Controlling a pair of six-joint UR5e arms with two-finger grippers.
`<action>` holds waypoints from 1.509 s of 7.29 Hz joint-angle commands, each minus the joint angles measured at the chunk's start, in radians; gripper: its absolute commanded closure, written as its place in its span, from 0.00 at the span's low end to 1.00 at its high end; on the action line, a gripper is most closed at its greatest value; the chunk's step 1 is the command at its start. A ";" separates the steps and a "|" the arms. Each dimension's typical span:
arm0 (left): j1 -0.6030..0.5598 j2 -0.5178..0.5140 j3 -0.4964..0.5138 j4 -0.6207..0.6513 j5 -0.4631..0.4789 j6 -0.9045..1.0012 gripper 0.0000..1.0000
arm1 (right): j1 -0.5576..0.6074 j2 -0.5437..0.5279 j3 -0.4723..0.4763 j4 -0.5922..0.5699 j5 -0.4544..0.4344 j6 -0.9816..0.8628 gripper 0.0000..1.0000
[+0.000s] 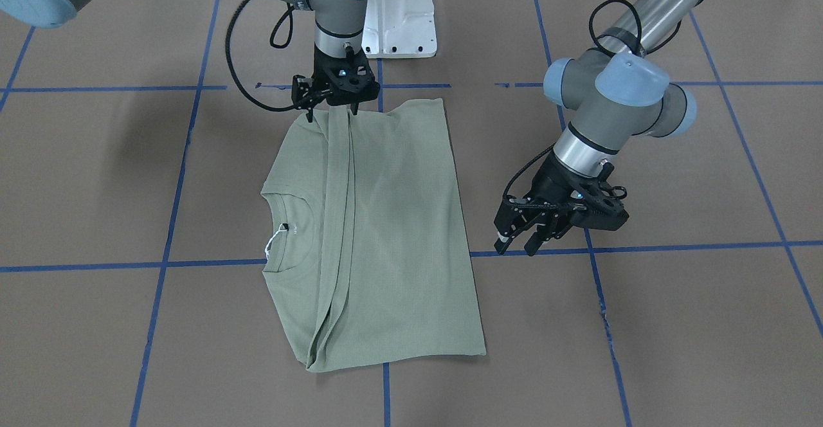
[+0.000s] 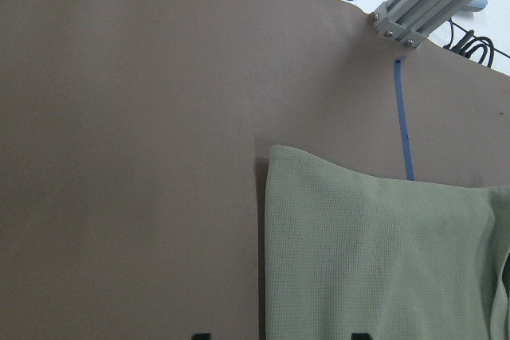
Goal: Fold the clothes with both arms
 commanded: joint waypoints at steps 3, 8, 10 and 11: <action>0.003 0.011 0.001 -0.003 0.000 -0.031 0.34 | -0.015 0.048 -0.075 -0.112 0.001 -0.280 0.39; 0.007 0.013 0.000 -0.003 0.002 -0.071 0.34 | -0.059 0.071 -0.081 -0.112 -0.003 -0.281 0.36; 0.007 0.013 -0.003 -0.003 0.003 -0.071 0.34 | -0.071 0.062 -0.081 -0.112 -0.006 -0.281 0.38; 0.009 0.013 -0.003 -0.003 0.003 -0.077 0.34 | -0.076 0.060 -0.083 -0.110 -0.008 -0.278 0.45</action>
